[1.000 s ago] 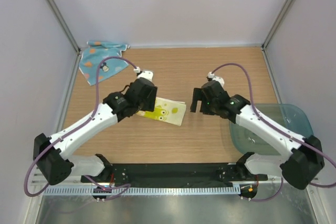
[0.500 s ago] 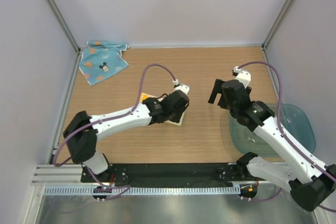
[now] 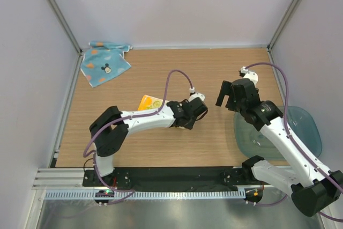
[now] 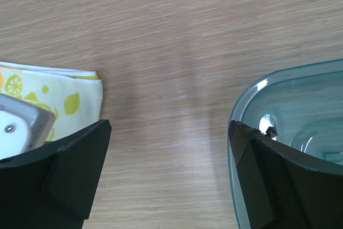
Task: Roll the towels
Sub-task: Roll the towel
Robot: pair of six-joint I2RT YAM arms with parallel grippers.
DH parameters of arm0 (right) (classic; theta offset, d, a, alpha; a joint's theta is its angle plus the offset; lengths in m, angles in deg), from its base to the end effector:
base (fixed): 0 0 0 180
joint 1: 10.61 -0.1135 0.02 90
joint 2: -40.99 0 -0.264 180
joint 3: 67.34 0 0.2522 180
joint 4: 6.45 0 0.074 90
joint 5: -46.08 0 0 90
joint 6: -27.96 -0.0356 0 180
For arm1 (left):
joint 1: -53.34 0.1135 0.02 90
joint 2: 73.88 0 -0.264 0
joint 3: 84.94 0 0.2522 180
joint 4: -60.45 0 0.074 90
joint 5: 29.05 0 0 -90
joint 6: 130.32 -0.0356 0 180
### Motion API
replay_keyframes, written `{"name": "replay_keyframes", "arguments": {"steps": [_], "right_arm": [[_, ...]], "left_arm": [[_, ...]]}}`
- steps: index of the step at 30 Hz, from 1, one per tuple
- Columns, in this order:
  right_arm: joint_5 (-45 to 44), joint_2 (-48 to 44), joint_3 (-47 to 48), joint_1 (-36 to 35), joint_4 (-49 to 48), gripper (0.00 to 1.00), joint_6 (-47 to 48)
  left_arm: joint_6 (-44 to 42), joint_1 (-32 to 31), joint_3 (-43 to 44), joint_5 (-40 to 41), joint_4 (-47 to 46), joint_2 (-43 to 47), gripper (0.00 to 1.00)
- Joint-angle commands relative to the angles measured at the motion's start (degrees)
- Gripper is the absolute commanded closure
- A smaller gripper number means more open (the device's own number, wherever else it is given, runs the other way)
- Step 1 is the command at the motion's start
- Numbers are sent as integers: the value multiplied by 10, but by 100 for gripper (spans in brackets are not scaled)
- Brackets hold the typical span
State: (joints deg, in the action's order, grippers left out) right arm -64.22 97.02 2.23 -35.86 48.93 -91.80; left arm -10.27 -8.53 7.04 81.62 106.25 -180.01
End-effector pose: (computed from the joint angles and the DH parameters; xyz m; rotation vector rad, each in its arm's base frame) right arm 0.1841 0.0732 0.3199 0.2674 2.2329 0.1067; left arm 0.1957 -0.3394 0.2126 0.5721 2.4571 -0.1668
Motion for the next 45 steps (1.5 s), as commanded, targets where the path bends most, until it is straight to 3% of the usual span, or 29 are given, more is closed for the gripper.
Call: {"name": "replay_keyframes", "arguments": {"steps": [1, 17, 20, 21, 24, 28, 37, 45], "right_arm": [[30, 6, -7, 4, -24, 0, 11], [46, 22, -18, 12, -26, 0, 13], [60, 29, -18, 12, -32, 0, 11], [68, 34, -17, 13, -36, 0, 9], [107, 78, -1, 13, -39, 0, 5], [157, 127, 10, 30, -71, 0, -29], [404, 307, 25, 44, -182, 1, -101], [485, 394, 14, 43, -262, 4, -137]], "left_arm": [[12, -4, 19, 26, 11, -22, 62], [16, -4, 38, 54, 22, -104, 64], [18, -4, 26, 59, 20, -108, 74], [19, -4, 19, 62, 9, -103, 82], [22, -5, -19, 68, -11, -81, 100], [24, -4, -58, 63, -43, -44, 100], [27, -4, -79, 38, -58, 7, 100], [35, -4, -82, 32, -65, 43, 100]]}}
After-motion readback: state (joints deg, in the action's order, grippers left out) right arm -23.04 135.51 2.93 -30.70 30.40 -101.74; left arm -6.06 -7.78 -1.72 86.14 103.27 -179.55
